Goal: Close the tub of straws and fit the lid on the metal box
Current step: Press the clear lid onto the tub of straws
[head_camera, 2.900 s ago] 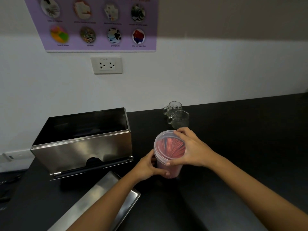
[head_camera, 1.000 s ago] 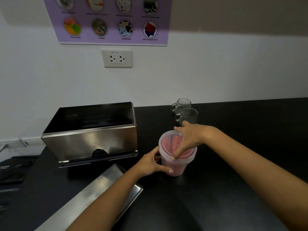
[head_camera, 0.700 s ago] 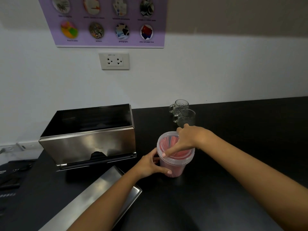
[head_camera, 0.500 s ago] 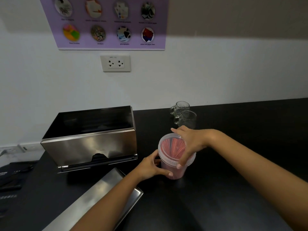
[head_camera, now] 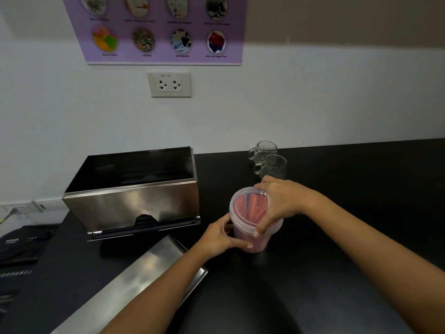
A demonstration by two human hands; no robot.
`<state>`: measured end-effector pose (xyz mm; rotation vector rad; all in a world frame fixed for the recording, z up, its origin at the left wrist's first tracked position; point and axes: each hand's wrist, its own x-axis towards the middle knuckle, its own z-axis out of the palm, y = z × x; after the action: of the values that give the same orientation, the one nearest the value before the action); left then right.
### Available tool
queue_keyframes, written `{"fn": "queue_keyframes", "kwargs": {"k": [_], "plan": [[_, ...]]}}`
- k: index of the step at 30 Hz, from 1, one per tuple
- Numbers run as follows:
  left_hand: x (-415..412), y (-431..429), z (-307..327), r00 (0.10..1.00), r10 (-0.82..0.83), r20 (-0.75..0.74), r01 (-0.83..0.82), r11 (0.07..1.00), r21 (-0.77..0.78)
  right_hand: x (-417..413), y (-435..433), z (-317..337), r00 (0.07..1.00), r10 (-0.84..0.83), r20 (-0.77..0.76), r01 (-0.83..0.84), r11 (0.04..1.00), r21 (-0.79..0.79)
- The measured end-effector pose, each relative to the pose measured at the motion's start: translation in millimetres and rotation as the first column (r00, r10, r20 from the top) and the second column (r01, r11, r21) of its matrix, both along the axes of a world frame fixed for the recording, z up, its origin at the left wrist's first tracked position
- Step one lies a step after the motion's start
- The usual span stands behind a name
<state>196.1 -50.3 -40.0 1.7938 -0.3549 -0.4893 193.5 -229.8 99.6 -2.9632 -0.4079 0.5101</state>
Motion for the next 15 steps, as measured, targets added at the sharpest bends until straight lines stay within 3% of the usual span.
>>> {"fn": "queue_keyframes", "kwargs": {"k": [7,15], "plan": [[-3,0,10,0.999,-0.016,-0.032,0.018,0.997,0.071,-2,1,1,0.999,-0.007,-0.036,0.008,1.0,0.012],[-8,2,32,1.0,-0.01,-0.012,0.012,0.967,0.253,-9,-3,-5,0.985,-0.035,-0.167,0.073,0.971,0.226]]}}
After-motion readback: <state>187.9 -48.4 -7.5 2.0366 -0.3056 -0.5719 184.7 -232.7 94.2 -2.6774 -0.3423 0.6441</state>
